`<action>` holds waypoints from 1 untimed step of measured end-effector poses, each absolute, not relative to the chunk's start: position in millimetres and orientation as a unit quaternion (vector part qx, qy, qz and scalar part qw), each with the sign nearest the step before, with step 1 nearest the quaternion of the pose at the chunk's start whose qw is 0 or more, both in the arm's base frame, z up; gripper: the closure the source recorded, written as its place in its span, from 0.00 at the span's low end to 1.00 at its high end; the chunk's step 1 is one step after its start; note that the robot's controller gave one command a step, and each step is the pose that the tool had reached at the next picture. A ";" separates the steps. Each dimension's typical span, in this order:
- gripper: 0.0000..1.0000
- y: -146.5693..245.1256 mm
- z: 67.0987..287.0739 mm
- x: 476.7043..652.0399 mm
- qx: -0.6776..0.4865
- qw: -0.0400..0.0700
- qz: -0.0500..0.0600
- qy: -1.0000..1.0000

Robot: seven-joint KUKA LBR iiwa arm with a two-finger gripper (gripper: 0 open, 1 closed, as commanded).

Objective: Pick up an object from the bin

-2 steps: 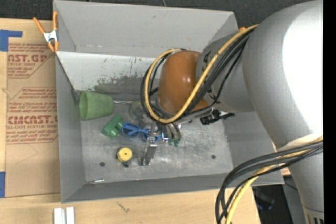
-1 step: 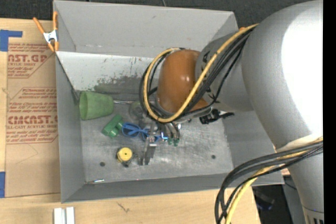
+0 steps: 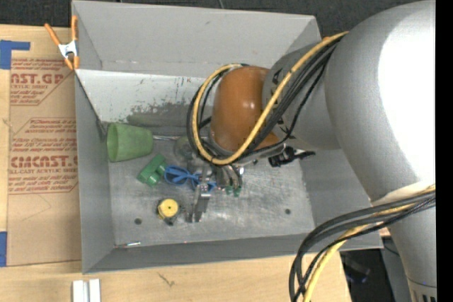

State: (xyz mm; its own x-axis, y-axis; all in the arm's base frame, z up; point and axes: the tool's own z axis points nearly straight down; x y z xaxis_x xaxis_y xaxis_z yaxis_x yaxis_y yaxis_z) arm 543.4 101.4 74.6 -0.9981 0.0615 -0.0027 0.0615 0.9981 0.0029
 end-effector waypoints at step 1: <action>0.00 102.6 75.1 543.8 0.030 0.001 0.001 1.000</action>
Offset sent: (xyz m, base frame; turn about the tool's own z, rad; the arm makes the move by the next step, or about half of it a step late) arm 0.0000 0.0000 0.0000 0.0000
